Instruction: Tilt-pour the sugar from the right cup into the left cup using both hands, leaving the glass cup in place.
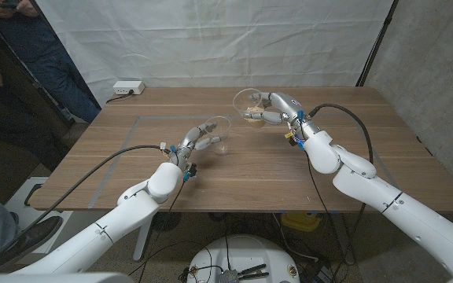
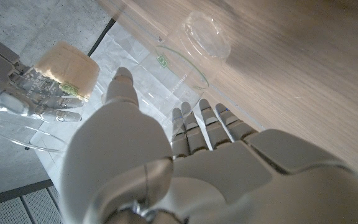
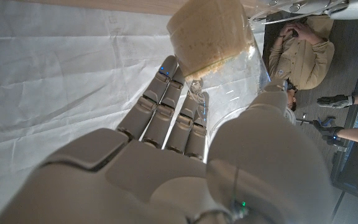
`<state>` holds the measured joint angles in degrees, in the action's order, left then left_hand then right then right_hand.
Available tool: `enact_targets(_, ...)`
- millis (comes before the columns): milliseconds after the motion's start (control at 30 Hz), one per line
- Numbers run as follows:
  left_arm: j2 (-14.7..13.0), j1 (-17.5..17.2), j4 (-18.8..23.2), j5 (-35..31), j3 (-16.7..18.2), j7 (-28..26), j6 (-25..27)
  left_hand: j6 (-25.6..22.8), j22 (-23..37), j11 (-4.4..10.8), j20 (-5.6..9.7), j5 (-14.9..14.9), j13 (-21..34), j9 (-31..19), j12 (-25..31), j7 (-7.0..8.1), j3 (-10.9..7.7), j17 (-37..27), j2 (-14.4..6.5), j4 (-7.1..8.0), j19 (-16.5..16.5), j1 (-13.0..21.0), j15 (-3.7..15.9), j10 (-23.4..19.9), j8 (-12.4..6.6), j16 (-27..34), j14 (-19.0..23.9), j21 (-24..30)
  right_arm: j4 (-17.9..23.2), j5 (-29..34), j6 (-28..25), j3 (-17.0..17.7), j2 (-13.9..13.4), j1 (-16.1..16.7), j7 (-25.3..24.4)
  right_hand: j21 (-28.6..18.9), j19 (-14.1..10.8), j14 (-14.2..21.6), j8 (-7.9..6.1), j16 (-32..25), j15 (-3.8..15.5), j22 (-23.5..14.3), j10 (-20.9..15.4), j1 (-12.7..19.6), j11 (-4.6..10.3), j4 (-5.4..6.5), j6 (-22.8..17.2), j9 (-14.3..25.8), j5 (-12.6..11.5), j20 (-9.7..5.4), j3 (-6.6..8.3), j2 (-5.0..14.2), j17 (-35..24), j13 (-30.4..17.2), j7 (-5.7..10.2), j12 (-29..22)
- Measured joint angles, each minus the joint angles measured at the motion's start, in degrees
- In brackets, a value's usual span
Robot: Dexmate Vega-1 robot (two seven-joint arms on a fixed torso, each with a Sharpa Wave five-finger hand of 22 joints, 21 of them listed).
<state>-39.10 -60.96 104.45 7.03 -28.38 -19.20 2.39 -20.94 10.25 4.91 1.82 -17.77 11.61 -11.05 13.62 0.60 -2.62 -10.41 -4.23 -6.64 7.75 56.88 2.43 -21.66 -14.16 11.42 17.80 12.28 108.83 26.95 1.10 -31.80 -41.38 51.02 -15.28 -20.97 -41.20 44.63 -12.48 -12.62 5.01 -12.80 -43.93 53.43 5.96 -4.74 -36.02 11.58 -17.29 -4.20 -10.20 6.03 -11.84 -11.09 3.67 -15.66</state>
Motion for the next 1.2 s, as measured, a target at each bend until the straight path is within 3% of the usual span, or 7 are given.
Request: enact_targets(1200, -0.1, 0.0, -1.4, 1.0, 0.2, 1.2, -1.5, 0.2, 0.0, 0.0, 0.0, 0.9, 0.0, 0.0, -0.8, 0.04, 0.0, 0.0, -0.3, 0.0, 0.0, 0.3, 0.0, 0.0, 0.46, -0.2, 0.0, -0.2, 2.4, 8.7, -6.2, -5.7, 0.3, -5.5, 8.2, -0.2, 0.0, 0.4, 0.16, 0.0, 0.03, 0.0, -0.5, 0.1, 0.11, 0.0, -0.6, 0.0, 0.0, 0.0, 0.0, 0.44, 0.0, -0.1, -0.02, 0.1)
